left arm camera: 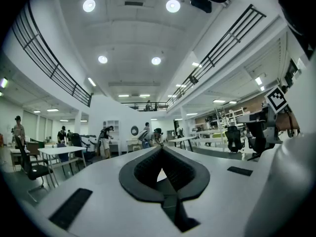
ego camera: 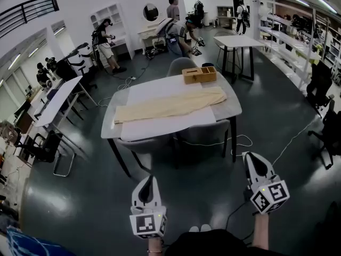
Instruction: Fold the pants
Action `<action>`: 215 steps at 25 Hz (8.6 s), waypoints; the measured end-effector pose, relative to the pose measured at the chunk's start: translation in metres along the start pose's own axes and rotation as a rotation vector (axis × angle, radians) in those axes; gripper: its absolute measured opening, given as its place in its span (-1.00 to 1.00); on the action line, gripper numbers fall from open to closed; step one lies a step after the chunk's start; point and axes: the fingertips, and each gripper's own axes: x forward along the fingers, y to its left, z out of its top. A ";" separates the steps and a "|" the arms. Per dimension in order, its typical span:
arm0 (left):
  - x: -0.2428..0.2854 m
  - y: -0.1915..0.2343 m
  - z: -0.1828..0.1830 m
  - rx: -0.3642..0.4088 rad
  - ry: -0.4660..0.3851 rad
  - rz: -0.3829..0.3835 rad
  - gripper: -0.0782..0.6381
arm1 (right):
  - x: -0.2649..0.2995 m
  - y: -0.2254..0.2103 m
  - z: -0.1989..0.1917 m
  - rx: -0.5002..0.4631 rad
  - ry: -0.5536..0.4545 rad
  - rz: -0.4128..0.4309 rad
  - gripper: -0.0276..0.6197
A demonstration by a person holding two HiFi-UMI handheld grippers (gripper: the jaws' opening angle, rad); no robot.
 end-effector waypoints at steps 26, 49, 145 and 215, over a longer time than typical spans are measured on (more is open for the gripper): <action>0.081 -0.025 -0.016 -0.023 0.046 -0.018 -0.74 | 0.063 -0.058 -0.010 0.030 -0.010 0.011 -0.87; 0.343 0.024 -0.052 -0.065 0.067 -0.163 -0.74 | 0.283 -0.139 -0.044 0.034 0.065 -0.077 -0.87; 0.746 0.005 -0.244 -0.219 0.484 -0.350 -0.74 | 0.625 -0.426 -0.354 0.262 0.928 -0.097 -0.17; 0.567 0.264 -0.203 -0.258 0.348 -0.051 -0.74 | 0.701 -0.240 -0.123 0.178 0.729 -0.149 -0.71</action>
